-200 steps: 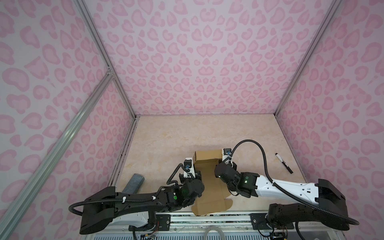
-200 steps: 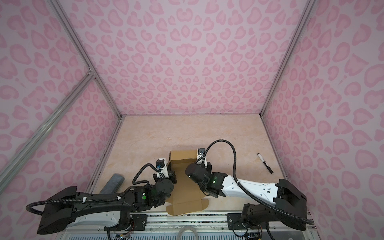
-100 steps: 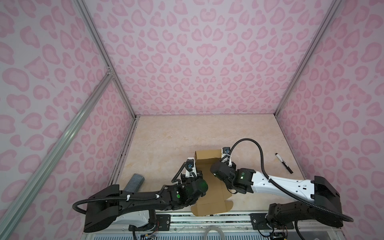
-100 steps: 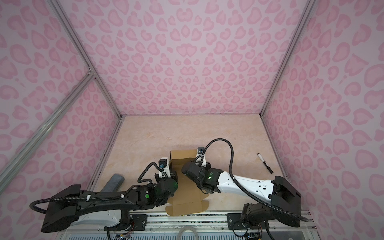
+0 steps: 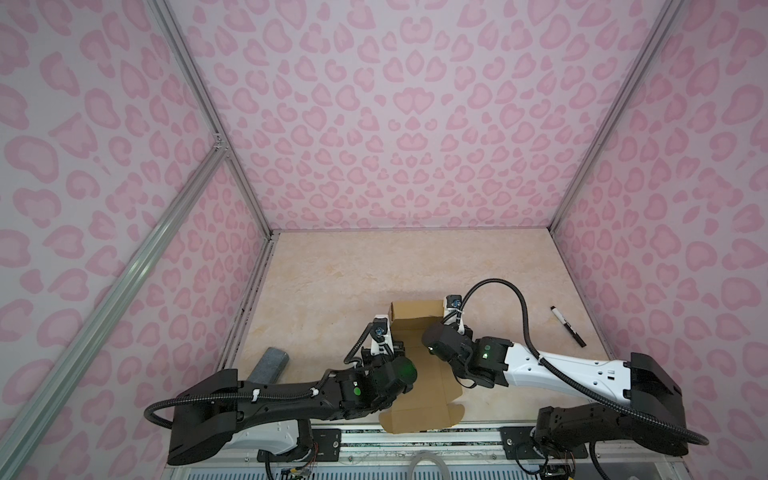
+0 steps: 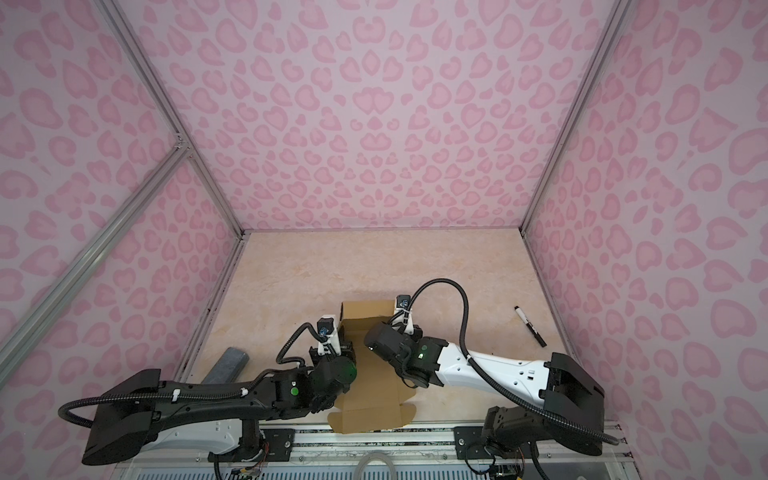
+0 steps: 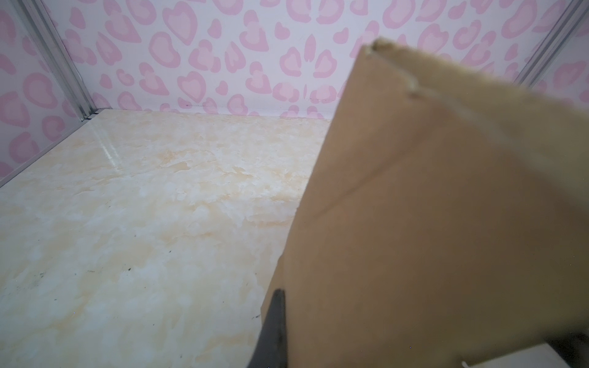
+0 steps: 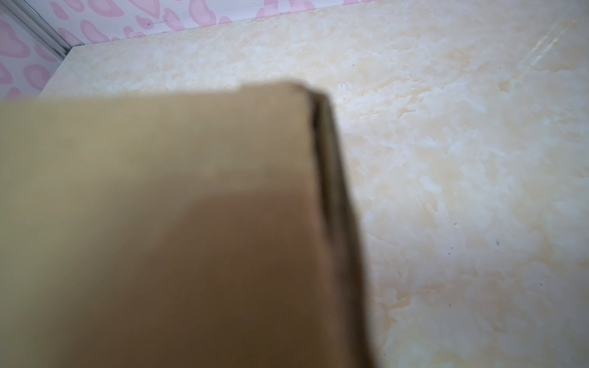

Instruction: Fold the paper box

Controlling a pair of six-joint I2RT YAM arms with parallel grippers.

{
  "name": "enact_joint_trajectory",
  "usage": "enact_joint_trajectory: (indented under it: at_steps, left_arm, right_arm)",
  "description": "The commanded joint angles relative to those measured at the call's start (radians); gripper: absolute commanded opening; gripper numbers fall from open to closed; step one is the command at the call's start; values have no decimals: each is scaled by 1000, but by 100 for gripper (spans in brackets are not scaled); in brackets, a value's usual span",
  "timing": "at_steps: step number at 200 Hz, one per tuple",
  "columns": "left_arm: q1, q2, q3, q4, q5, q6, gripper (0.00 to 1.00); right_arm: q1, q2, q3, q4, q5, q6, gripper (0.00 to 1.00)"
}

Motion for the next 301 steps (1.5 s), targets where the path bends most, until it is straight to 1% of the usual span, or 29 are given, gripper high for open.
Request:
enact_joint_trajectory:
  at_steps: [1,12,28,60,71,75,85,100,113,125,144,163,175,188,196,232,242,255,272,301]
  left_arm:
    - [3,3,15,45,18,-35,4]
    - [3,6,19,45,20,-39,4]
    - [5,9,25,8,19,-42,4]
    - [9,15,33,-11,21,-49,4]
    - [10,18,37,-19,23,-54,4]
    - [10,19,36,-22,23,-55,4]
    - [12,23,41,-30,24,-59,4]
    - [14,29,46,-38,26,-66,4]
    - [14,30,48,-38,29,-70,4]
    - [14,33,52,-41,30,-70,4]
    - [16,34,56,-44,32,-68,4]
    - [16,28,52,-47,32,-70,4]
    - [16,26,53,-49,32,-71,4]
    - [16,30,61,-53,33,-70,4]
    - [16,34,65,-56,35,-70,4]
    - [16,58,98,-75,45,-74,4]
    - [16,61,103,-78,49,-75,4]
    - [16,63,108,-83,50,-78,4]
    - [15,71,119,-93,55,-81,4]
    - [16,84,131,-99,66,-92,4]
  right_arm:
    - [0,-7,-11,16,-18,2,16]
    - [-1,-9,-12,13,-19,4,18]
    - [0,-12,-15,10,-19,7,25]
    - [0,-19,-14,7,-21,8,34]
    - [0,-24,-16,6,-26,7,38]
    - [0,-27,-15,4,-31,6,42]
    - [2,-33,-16,-1,-40,4,47]
    - [6,-47,-24,4,-44,-5,50]
    - [6,-56,-42,21,-38,-4,50]
    - [3,-58,-66,44,-25,2,44]
    - [-6,-57,-81,59,-39,4,42]
    - [-14,-64,-83,63,-30,-2,33]
    - [-26,-69,-93,81,-33,-8,23]
    - [-46,-67,-99,97,-57,-14,8]
    - [-52,-59,-92,91,-62,-18,0]
    - [-61,-2,-22,-38,-15,23,0]
    - [-62,16,4,-94,16,50,0]
    - [-76,32,29,-154,28,97,0]
    - [-83,39,47,-179,45,122,0]
    - [-86,33,57,-172,34,166,0]
